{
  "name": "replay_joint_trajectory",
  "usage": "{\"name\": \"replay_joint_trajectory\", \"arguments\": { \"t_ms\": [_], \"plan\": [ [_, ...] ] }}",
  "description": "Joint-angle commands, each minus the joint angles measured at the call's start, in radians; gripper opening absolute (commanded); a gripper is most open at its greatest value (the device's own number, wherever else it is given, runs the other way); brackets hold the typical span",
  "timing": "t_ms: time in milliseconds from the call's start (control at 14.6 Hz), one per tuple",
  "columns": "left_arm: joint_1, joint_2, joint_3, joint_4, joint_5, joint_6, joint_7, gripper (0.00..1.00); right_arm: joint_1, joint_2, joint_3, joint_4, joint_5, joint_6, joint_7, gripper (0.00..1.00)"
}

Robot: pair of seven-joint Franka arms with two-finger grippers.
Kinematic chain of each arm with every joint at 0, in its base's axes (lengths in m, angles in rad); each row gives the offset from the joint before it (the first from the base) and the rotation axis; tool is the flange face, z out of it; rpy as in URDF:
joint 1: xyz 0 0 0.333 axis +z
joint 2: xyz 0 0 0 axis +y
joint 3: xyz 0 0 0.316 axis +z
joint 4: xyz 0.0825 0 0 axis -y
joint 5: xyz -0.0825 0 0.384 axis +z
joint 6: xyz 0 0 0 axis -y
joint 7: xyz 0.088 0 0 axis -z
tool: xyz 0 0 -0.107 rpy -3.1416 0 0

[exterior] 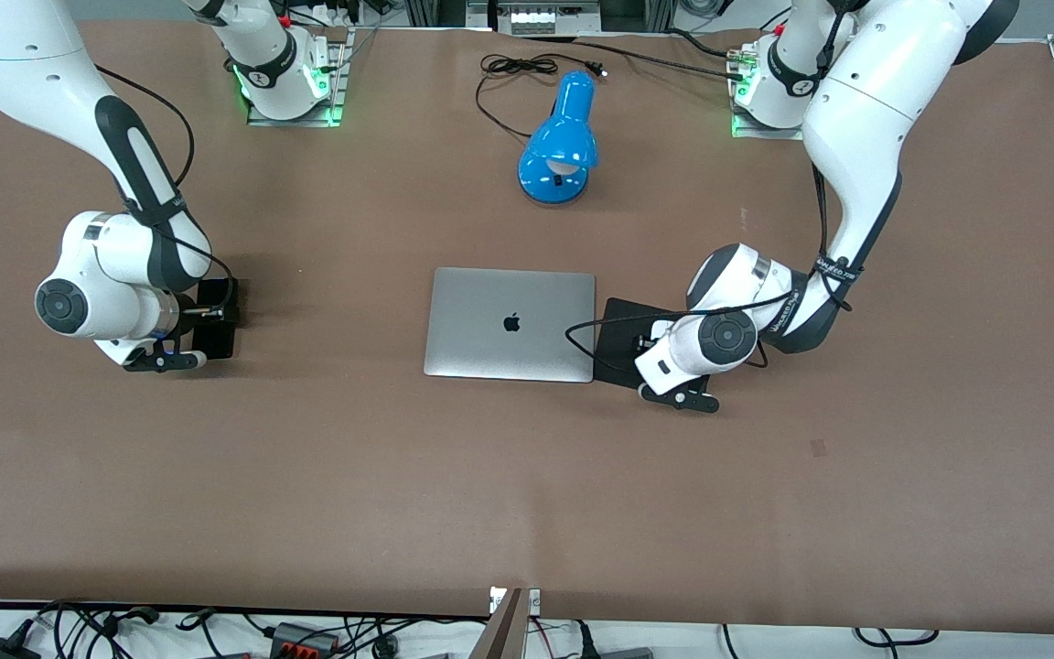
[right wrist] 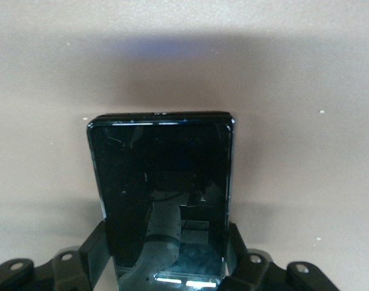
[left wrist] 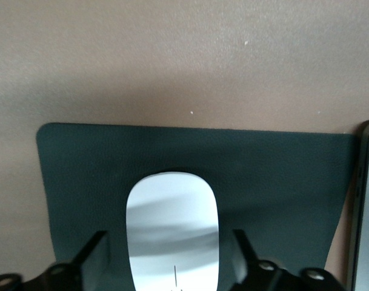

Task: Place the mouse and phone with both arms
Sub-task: 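Place the mouse onto the black mouse pad with the left gripper, then release the mouse and raise the left gripper while the right gripper carries the phone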

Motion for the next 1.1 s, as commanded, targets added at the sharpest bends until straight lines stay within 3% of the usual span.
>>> {"name": "replay_joint_trajectory", "arguments": {
  "t_ms": [0,274,480,617,823,1029],
  "plan": [
    [0.029,-0.054,-0.002,0.009,0.004,-0.045,-0.012,1.00,0.024,-0.087,0.012,0.028,0.004,-0.109,0.000,0.27],
    [0.114,-0.116,-0.002,0.127,0.015,-0.272,-0.001,1.00,0.116,-0.095,0.012,0.161,0.017,-0.246,0.056,0.27],
    [0.193,-0.180,-0.004,0.144,0.009,-0.325,0.039,1.00,0.193,-0.092,0.013,0.172,0.024,-0.238,0.179,0.27],
    [0.246,-0.217,-0.011,0.158,-0.008,-0.413,0.057,1.00,0.256,-0.085,0.012,0.172,0.083,-0.229,0.262,0.27],
    [0.280,-0.220,-0.002,0.276,-0.054,-0.583,0.057,1.00,0.323,-0.059,0.012,0.172,0.155,-0.178,0.340,0.27],
    [0.323,-0.251,-0.010,0.307,-0.059,-0.664,0.054,1.00,0.391,-0.032,0.012,0.172,0.157,-0.129,0.453,0.27]
  ]
}}
